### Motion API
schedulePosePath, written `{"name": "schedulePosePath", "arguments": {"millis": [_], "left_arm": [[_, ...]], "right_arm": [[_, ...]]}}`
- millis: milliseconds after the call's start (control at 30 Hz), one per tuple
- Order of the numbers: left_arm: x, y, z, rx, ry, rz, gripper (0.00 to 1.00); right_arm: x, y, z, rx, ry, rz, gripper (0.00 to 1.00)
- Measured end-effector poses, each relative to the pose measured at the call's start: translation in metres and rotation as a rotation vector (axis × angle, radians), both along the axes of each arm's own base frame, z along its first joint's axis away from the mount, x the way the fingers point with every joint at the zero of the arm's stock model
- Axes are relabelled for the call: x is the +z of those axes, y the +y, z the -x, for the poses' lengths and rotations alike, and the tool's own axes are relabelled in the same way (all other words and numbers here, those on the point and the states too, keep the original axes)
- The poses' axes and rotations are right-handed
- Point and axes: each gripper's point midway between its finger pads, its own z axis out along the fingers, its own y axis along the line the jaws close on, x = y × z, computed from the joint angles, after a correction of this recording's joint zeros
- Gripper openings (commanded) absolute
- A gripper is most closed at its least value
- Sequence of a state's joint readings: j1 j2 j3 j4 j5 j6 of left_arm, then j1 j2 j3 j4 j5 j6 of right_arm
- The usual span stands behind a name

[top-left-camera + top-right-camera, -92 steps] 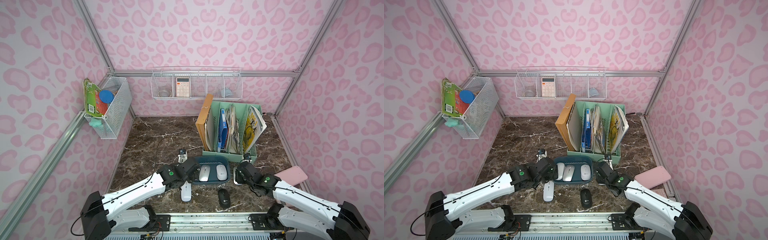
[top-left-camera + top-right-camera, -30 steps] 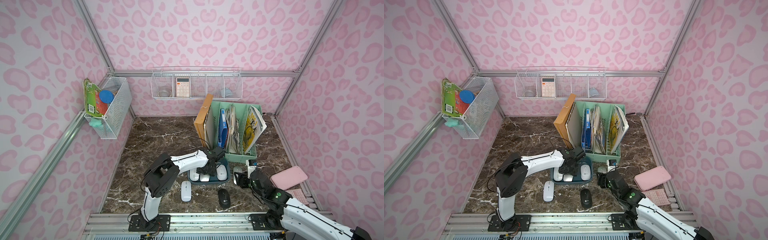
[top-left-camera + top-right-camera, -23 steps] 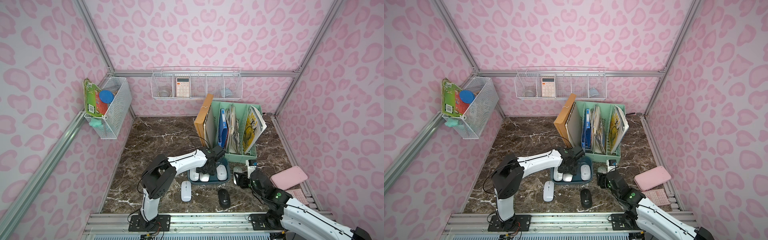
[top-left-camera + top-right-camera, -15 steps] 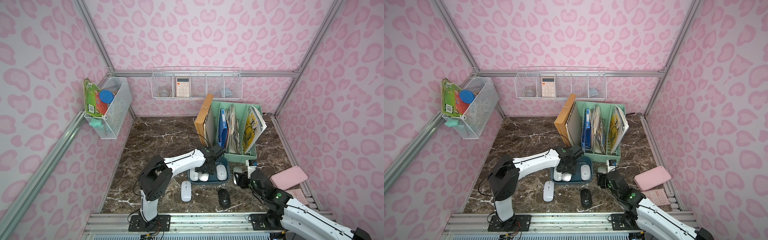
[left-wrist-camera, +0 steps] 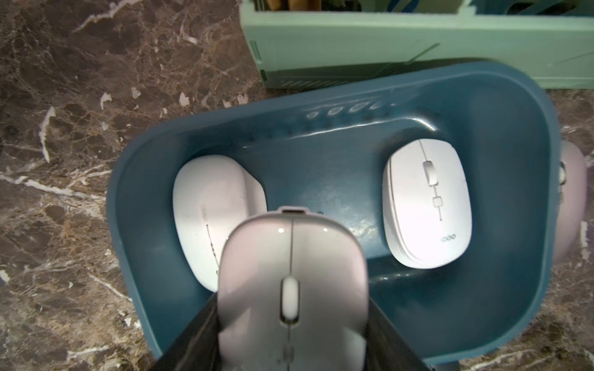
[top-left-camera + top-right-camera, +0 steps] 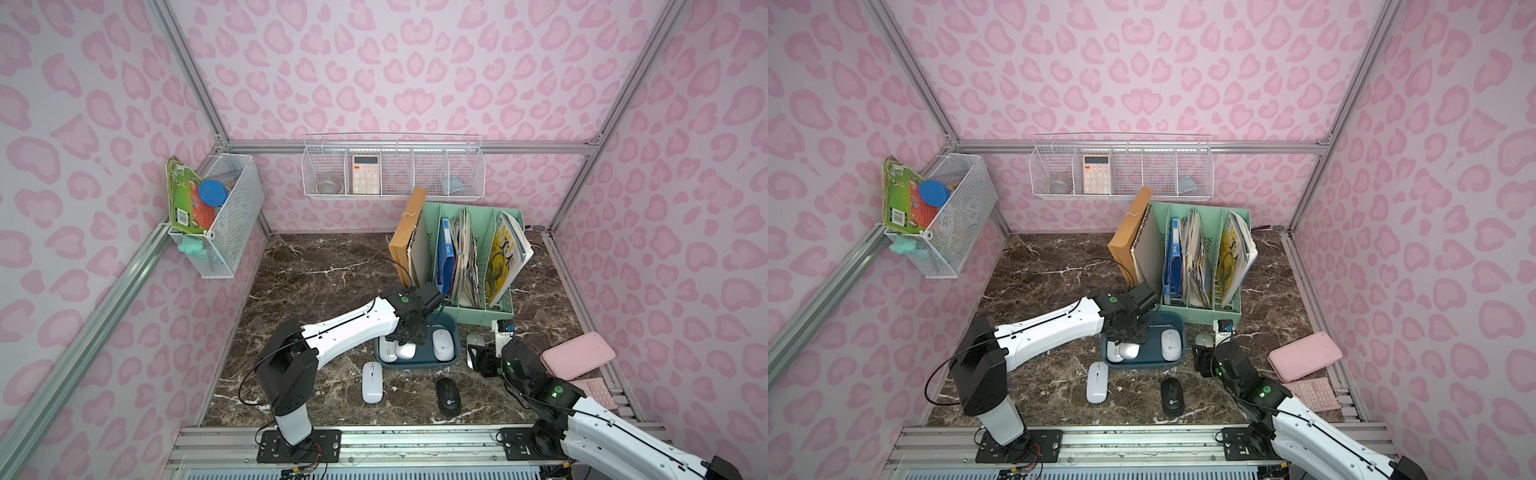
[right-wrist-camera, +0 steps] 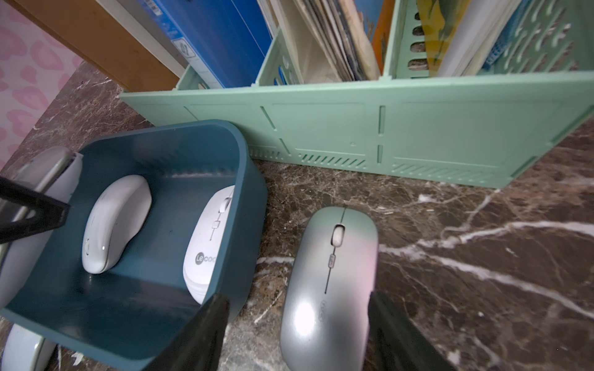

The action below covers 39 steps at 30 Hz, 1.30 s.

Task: Take out the mouse from the storage box
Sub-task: Pick up the mouse from the storage box, then place the mouse at the center of the board.

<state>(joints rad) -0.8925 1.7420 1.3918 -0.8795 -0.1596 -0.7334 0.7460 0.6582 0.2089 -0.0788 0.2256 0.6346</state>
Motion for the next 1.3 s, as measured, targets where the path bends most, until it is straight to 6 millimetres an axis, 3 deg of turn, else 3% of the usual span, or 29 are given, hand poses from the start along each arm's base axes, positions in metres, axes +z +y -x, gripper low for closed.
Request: {"name": "schedulePosePath", "arguments": {"millis": [433, 967, 1300], "left_arm": [[0.004, 0.011, 0.049, 0.004, 0.008, 0.01, 0.57], [-0.035, 0.012, 0.128, -0.087, 0.078, -0.078, 0.57], [-0.061, 0.016, 0.143, -0.103, 0.115, -0.137, 0.57]], "right_arm": [[0.001, 0.001, -0.001, 0.0, -0.006, -0.005, 0.72], [-0.001, 0.002, -0.001, 0.002, 0.003, 0.0, 0.72], [-0.001, 0.002, -0.001, 0.003, 0.001, -0.002, 0.72]]}}
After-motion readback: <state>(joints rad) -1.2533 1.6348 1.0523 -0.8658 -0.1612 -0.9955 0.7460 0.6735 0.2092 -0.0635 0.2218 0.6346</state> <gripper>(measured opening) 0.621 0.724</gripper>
